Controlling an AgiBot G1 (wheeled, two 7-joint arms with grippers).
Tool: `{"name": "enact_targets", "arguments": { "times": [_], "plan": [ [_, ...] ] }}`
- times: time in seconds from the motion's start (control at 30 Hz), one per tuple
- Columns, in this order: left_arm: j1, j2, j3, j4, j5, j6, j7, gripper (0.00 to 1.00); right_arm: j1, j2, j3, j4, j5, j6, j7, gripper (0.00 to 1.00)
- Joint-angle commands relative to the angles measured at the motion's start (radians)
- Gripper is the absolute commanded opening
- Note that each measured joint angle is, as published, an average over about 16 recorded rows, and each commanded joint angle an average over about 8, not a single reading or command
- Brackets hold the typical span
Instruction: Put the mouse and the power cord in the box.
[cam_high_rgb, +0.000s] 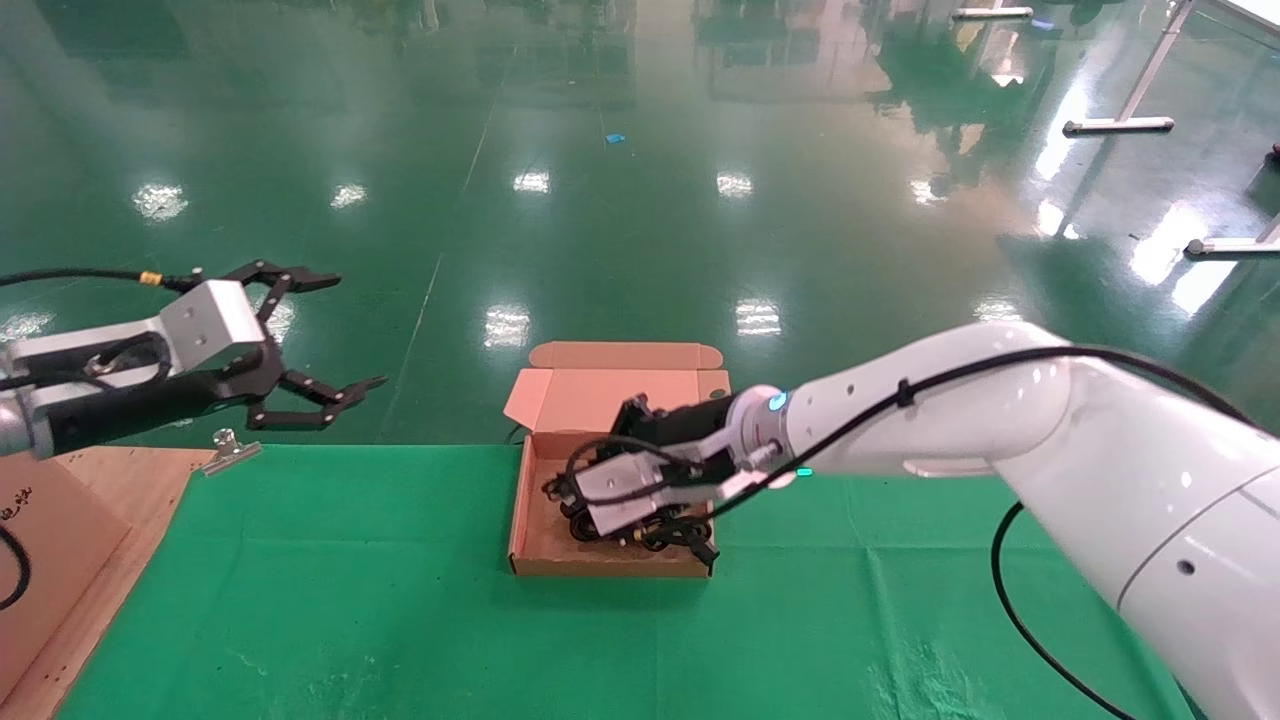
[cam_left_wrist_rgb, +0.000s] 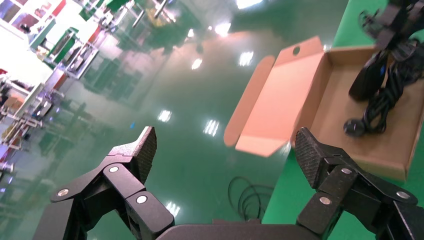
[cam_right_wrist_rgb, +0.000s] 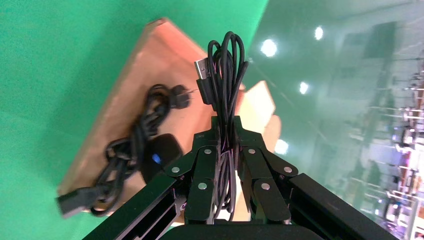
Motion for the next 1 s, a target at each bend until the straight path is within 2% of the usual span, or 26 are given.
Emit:
{"name": "enact_targets", "arguments": {
  "times": [0.03,0.23,0.27,1.0],
  "plan": [
    [0.005,-0.014,-0.004,0.011,-0.006,0.008,0.009,1.00,-0.008,0.001,-0.035,0.010,0.007,0.014,0.015,0.19],
    [0.013,-0.020,-0.018,0.025,-0.026,0.009,0.024,1.00,-0.017,0.002,-0.090,0.016,0.019,0.049,0.033,0.94],
    [0.014,-0.021,-0.019,0.026,-0.027,0.009,0.025,1.00,-0.018,0.002,-0.096,0.016,0.021,0.053,0.035,1.00],
    [0.014,-0.016,-0.018,0.024,-0.026,0.006,0.023,1.00,-0.017,0.003,-0.087,0.011,0.019,0.048,0.033,1.00]
  ]
}}
